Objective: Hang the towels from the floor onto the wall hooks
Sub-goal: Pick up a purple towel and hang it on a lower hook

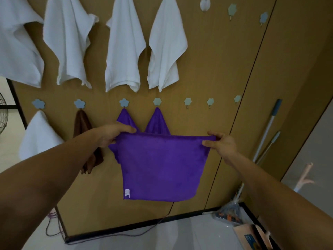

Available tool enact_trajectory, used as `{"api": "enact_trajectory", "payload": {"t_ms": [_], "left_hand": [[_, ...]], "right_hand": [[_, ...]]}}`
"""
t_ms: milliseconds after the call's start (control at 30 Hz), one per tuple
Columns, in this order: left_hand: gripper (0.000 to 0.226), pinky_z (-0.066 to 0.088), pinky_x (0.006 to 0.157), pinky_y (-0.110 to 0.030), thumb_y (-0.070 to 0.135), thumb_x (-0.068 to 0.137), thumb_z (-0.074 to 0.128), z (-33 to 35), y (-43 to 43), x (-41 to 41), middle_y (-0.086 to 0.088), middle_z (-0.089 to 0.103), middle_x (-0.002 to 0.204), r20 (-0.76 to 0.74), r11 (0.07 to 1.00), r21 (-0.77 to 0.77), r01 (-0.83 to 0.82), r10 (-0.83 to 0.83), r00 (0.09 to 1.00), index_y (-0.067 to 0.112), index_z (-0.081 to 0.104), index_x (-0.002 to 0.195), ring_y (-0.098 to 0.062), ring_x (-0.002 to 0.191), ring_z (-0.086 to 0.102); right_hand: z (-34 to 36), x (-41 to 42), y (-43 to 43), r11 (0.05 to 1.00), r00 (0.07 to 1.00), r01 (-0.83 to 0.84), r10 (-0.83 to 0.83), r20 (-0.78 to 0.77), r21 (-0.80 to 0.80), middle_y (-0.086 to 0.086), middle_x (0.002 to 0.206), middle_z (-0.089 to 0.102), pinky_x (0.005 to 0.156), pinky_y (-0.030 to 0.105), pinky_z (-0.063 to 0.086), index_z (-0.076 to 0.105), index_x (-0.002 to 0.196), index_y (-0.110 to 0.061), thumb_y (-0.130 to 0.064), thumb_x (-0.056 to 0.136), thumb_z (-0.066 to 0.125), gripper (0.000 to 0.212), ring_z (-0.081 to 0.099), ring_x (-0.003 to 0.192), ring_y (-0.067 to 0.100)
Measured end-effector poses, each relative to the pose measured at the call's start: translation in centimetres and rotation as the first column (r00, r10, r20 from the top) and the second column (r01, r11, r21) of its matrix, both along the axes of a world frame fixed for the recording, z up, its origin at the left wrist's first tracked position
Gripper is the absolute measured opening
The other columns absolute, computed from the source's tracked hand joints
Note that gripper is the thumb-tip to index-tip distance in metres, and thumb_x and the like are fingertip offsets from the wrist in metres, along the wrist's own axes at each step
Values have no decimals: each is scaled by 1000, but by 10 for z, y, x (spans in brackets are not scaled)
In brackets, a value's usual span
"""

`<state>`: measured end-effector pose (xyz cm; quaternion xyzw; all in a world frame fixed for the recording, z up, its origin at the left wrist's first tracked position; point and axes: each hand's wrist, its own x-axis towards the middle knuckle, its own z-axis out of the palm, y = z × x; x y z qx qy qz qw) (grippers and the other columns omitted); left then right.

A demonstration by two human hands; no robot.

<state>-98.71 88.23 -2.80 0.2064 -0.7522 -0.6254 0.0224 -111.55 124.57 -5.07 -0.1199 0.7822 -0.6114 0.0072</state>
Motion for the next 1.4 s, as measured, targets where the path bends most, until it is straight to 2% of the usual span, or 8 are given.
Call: {"api": "enact_trajectory", "payload": {"t_ms": [133,333,500,567,633,767,1133,1400], "left_hand": [[31,44,58,-18,28,57,87,-1,6,-1,9,73,81,2,969,-233,80,-82,997,20,74,85,-6,78,65],[24,42,63,-23,33,75,79,-7,8,-13,4,63,70,-134,894,-441,75,-148,980,19,61,66,-13,72,59],[18,47,81,-37,22,81,69,-13,29,-31,-2,56,93,-200,484,-870,-98,-164,966,8,62,72,-21,94,52],[17,47,75,-39,16,86,62,-17,43,-37,-10,58,88,-424,557,-780,-284,-137,895,0,61,80,-21,85,53],[16,44,67,-36,13,90,57,-25,47,-42,-11,58,82,-516,583,-732,-353,-135,846,0,59,82,-20,78,52],[14,44,75,-35,19,92,57,-50,35,-56,-8,60,85,-8,380,-917,124,-326,945,5,55,87,-23,82,56],[34,37,60,-6,-8,80,54,-28,85,-115,12,52,73,-150,520,-851,77,-379,913,25,46,74,-4,67,47],[18,47,69,-36,-5,75,49,-32,105,-159,-13,66,83,-221,418,-902,-111,-226,949,13,46,73,-27,80,59]], "right_hand": [[0,3,-1,981,976,129,-101,-192,145,-10,73,66,51,11,45,70,76,-19,-20,73,83,14,61,63,3],[4,4,4,916,907,355,-288,-307,189,6,91,55,68,30,44,52,61,-19,-24,75,77,29,54,80,21],[3,10,0,944,940,284,-240,-242,167,2,67,56,54,29,38,44,62,-17,-11,76,69,29,50,61,18],[0,9,2,942,917,336,-321,-237,25,-3,60,51,49,27,37,45,65,-19,-11,79,67,28,47,57,15],[-4,8,7,945,941,274,-226,-251,178,-4,60,51,48,25,36,46,66,-20,-12,82,69,29,47,55,13],[-14,-11,29,912,963,221,-148,-224,346,1,59,50,43,21,33,45,67,-16,-11,82,72,31,46,53,16],[-12,-86,58,850,981,0,103,-165,527,7,80,60,54,21,42,60,83,-10,0,87,56,11,55,74,20],[-6,-129,35,921,958,136,-28,-285,366,4,76,59,58,27,39,57,79,-7,3,85,43,18,53,73,19]]}}
